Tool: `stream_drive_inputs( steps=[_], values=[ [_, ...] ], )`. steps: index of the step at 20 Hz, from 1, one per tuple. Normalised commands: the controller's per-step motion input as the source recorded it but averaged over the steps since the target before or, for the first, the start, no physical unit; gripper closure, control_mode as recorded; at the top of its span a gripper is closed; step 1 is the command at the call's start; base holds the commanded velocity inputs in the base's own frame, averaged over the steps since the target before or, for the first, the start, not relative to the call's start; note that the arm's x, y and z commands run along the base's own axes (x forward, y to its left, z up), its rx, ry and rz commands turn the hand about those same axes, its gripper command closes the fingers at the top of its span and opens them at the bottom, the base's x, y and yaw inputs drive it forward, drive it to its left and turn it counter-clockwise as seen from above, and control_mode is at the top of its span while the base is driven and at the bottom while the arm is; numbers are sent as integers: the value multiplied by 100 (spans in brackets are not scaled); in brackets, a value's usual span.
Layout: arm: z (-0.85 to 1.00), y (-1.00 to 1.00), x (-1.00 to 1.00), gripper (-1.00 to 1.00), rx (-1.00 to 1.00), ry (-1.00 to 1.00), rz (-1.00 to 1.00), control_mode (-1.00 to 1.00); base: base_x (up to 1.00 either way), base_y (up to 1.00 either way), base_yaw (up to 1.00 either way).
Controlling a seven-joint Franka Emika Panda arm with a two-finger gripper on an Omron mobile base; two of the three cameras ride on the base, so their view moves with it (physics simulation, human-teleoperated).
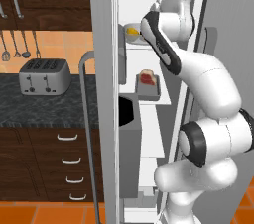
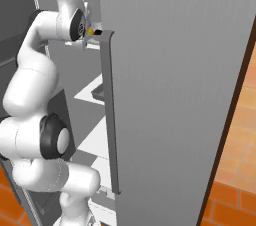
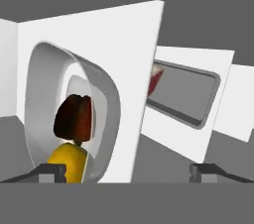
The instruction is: Take the meat container that has the steak and place it on the second highest rack of the freezer. Then take the vegetable container that has the lemon and bell pepper and place it on the highest rack of the freezer.
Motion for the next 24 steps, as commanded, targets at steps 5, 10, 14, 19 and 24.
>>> stream_drive_inputs(
  steps=[5, 10, 14, 19, 24],
  values=[
    [0, 0, -100, -100, 10, 0, -1, -100, 0, 0, 0],
    [-17, 0, -100, -100, 1, 0, -1, -100, 0, 0, 0],
    [-45, -10, -100, -100, 0, 0, 0, -100, 0, 0, 0],
    [-78, -25, -100, -100, 0, 10, 0, -100, 0, 0, 0],
    [-96, -35, -100, -100, 0, 14, -1, -100, 0, 0, 0]
  ],
)
